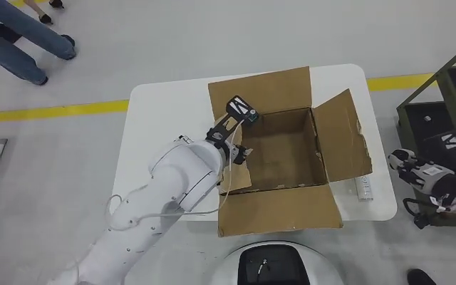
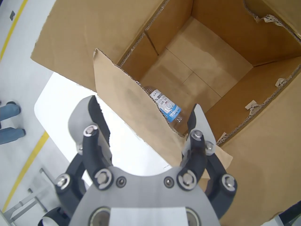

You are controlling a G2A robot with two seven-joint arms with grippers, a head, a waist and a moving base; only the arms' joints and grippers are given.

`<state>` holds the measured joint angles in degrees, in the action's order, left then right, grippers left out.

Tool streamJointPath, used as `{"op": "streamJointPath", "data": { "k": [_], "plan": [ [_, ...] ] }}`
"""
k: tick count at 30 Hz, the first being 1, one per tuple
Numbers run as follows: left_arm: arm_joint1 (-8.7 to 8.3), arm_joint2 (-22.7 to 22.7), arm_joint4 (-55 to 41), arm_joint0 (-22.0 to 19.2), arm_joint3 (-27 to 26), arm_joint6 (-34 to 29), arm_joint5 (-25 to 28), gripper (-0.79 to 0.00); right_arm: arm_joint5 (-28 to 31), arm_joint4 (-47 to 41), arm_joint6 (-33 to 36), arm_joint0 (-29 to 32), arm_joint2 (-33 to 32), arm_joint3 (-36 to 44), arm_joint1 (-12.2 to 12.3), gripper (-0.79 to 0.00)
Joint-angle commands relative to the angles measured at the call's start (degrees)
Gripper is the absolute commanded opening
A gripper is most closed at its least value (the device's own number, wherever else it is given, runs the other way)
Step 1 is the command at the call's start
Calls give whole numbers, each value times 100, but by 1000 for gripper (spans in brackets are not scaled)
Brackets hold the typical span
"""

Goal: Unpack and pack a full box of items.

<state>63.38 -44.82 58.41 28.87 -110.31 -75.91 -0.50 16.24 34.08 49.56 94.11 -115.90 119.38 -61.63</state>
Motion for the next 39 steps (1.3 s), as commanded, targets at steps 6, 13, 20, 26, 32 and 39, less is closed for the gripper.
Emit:
{"op": "streamJointPath", "data": {
  "k": [6, 13, 20, 26, 32, 39],
  "plan": [
    [-15, -218, 28, 176, 14, -77, 11, -785, 72, -1133, -378, -125, -32, -166, -4, -754],
    [-13, -374, 25, 308, -33, -98, 57, -785, 341, -3066, -252, -514, -48, -705, 28, -397],
    [8, -464, 31, 370, -92, -120, 65, -785, 248, -3831, 265, -1073, 544, -1236, 88, -256],
    [38, -506, 42, 376, -88, -127, 67, -785, 337, -4308, 384, -1259, 1023, -1451, 91, -172],
    [68, -523, 31, 391, -74, -149, 84, -785, 175, -3915, 558, -1359, 1296, -1513, 132, -462],
    [88, -704, -32, 369, -29, -179, 9, -785, -18, -3554, 432, -1550, 1513, -1599, 165, -785]
  ]
}}
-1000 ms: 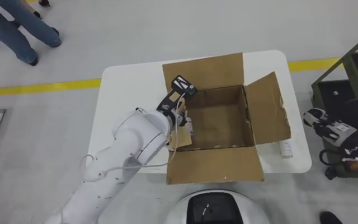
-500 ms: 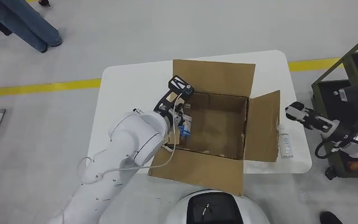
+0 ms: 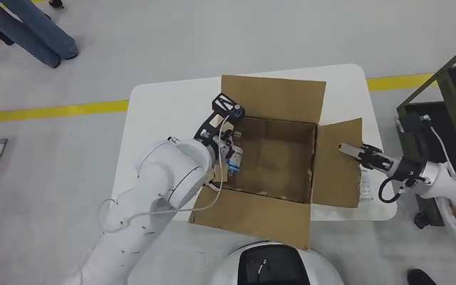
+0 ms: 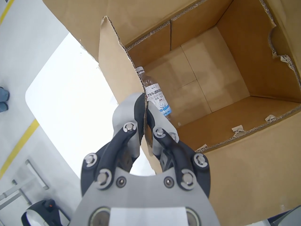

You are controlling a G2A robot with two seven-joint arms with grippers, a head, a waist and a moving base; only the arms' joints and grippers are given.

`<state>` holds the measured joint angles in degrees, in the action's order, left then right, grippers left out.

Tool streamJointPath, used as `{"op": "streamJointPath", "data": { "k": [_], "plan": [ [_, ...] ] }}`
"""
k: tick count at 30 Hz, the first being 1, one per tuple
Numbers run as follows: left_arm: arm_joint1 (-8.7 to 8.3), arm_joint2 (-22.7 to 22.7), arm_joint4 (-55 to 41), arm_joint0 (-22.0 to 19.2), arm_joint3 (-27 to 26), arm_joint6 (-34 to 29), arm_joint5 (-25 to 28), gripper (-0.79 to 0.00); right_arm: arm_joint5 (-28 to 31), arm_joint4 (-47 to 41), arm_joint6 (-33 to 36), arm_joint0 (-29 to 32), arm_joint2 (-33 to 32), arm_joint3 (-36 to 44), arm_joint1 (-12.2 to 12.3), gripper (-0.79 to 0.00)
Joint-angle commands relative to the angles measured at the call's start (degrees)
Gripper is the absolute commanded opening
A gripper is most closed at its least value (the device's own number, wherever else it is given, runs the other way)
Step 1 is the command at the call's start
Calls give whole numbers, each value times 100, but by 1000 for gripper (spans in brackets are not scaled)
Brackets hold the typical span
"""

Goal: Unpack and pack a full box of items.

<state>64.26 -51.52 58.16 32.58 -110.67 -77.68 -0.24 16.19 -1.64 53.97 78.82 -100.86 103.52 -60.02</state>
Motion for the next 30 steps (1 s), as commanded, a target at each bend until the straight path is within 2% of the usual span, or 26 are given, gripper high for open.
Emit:
{"op": "streamJointPath", "data": {
  "k": [1, 2, 3, 4, 5, 6, 18, 30],
  "plan": [
    [1, -75, -24, -4, 18, -7, -29, -785, -34, 21, -14, -48, 14, -38, 10, -785],
    [0, -112, -28, -7, 31, -12, -32, -785, -41, 23, -18, -75, 15, -49, 16, -785],
    [0, -150, -33, -5, 41, -10, -43, -711, -42, 24, -3, -100, 19, -60, 23, -785],
    [-2, -186, -12, -5, 56, -5, -42, -573, -44, 44, 12, -128, 14, -69, 32, -785],
    [-4, -216, 1, 3, 73, -4, -41, -169, -55, 50, 25, -156, 12, -78, 40, -785],
    [-6, -258, 7, 9, 103, -5, -65, 0, -56, 58, 43, -182, 12, -84, 48, -785],
    [-44, -835, -63, -26, 458, -34, -134, 0, -10, 165, 455, -535, 74, -292, 156, -785],
    [-130, -1374, 191, 127, 1043, 17, -165, 0, 194, 197, 690, -1283, 433, -1098, 237, -785]
  ]
}}
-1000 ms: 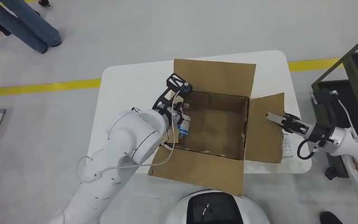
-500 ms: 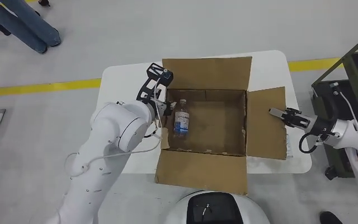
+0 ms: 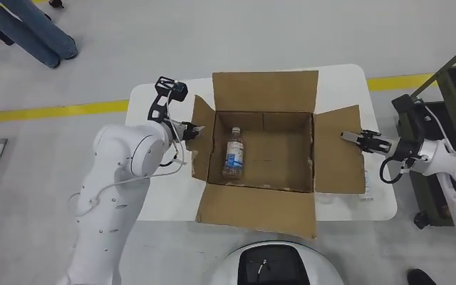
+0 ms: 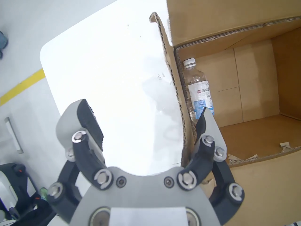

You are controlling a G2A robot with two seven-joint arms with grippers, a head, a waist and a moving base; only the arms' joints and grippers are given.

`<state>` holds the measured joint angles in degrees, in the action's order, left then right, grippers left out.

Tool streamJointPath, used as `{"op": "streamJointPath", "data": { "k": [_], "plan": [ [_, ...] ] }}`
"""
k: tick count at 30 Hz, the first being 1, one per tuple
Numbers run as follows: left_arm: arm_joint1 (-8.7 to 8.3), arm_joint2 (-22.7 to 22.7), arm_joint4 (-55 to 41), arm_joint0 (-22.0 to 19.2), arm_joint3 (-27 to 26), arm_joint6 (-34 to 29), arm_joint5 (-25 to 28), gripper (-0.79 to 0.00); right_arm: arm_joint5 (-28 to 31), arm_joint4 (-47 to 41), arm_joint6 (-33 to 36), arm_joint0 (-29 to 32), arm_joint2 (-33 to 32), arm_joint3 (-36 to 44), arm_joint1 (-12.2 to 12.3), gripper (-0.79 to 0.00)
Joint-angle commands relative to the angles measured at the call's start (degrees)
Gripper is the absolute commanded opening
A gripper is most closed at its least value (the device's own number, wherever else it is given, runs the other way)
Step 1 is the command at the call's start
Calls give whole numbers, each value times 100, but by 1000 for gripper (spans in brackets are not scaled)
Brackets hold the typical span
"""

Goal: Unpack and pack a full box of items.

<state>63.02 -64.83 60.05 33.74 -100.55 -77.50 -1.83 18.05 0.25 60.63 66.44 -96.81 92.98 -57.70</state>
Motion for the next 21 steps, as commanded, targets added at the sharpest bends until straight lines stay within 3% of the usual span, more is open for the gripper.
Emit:
{"op": "streamJointPath", "data": {
  "k": [1, 10, 21],
  "plan": [
    [-12, -91, 5, 20, 63, 4, -16, 0, 24, 30, 71, -105, 70, -87, 13, -785],
    [-82, -493, -9, 185, 318, -49, 35, 0, 416, 330, 29, -566, 385, -378, 59, -785],
    [-161, -817, -61, 521, 152, -167, 82, 0, 470, 498, -30, -1038, 705, -753, 104, -785]
  ]
}}
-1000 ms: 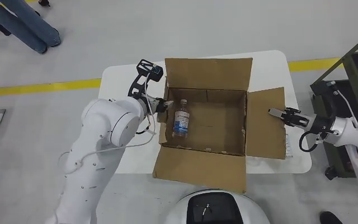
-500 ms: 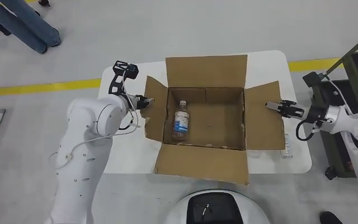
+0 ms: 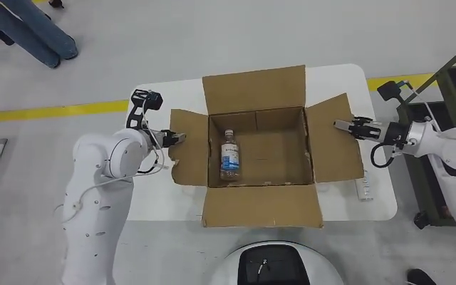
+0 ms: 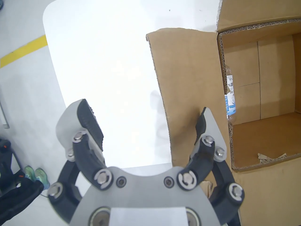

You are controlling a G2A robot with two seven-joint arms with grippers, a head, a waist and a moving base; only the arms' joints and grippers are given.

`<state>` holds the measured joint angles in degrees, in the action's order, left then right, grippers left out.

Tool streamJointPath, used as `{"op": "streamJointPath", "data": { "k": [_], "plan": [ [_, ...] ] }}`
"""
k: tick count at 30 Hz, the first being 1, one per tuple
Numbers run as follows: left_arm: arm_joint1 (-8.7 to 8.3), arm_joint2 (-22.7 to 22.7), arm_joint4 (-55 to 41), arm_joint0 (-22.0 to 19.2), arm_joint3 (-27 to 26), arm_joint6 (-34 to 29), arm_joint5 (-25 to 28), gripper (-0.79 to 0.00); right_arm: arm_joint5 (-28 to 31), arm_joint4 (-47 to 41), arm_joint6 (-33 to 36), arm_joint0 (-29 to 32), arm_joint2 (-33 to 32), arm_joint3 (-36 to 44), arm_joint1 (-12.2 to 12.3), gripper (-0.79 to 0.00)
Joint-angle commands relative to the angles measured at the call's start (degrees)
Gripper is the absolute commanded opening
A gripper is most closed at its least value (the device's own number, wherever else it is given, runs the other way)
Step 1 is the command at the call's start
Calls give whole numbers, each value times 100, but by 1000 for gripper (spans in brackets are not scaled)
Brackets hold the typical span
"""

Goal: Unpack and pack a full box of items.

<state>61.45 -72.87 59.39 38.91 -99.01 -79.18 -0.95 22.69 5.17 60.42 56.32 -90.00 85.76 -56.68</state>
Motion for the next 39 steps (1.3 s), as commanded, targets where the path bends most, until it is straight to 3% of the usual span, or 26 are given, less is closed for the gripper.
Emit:
{"op": "streamJointPath", "data": {
  "k": [1, 3, 4, 5, 8, 10, 12, 13, 21, 22, 23, 24, 26, 33, 36, 39],
  "plan": [
    [-6, -28, -4, 6, -3, 1, -4, 0, 9, 8, -22, -53, 58, -70, 4, -785],
    [-12, -51, -13, 2, -14, -3, -1, 0, 15, 2, -46, -105, 121, -130, 7, -782],
    [-14, -59, -23, 1, -25, -1, -1, 0, 17, 0, -54, -126, 150, -151, 9, -610],
    [-15, -67, -37, 2, -39, 2, -4, 0, 16, -6, -57, -146, 176, -168, 12, -520],
    [-17, -86, -134, 7, -106, 44, 15, 0, 47, -74, -129, -173, 180, -180, 24, -403],
    [-21, -93, -177, 15, -164, 71, 58, 0, 78, -62, -218, -131, 109, -122, 43, -169],
    [-25, -107, -218, 21, -236, 116, 97, 0, 76, 119, -350, -35, -28, 27, 75, -114],
    [-29, -115, -224, 21, -281, 134, 116, 0, 51, 200, -453, 42, -125, 120, 92, 0],
    [-46, -221, -630, 77, -518, 188, 229, 0, -252, 927, -953, 1214, -1208, 1230, 233, 0],
    [-46, -221, -630, 77, -518, 188, 229, 0, -334, 1028, -995, 1417, -1382, 1411, 246, -172],
    [-46, -221, -630, 77, -518, 188, 229, 0, -393, 1132, -1033, 1637, -1555, 1596, 257, -234],
    [-46, -221, -630, 77, -518, 188, 229, 0, -438, 1190, -1045, 1858, -1707, 1771, 263, -486],
    [-46, -221, -630, 77, -518, 188, 229, 0, -672, 1402, -962, 2313, -2004, 2062, 275, -785],
    [-46, -221, -630, 77, -518, 188, 229, 0, -1557, 2613, -282, 3525, -2443, 3019, 300, -785],
    [-46, -221, -630, 77, -518, 188, 229, 0, -1983, 3434, -70, 3781, -2326, 3301, 312, -785],
    [-46, -221, -630, 77, -518, 188, 229, 0, -2070, 3491, -114, 3809, -2260, 3325, 305, -785]
  ]
}}
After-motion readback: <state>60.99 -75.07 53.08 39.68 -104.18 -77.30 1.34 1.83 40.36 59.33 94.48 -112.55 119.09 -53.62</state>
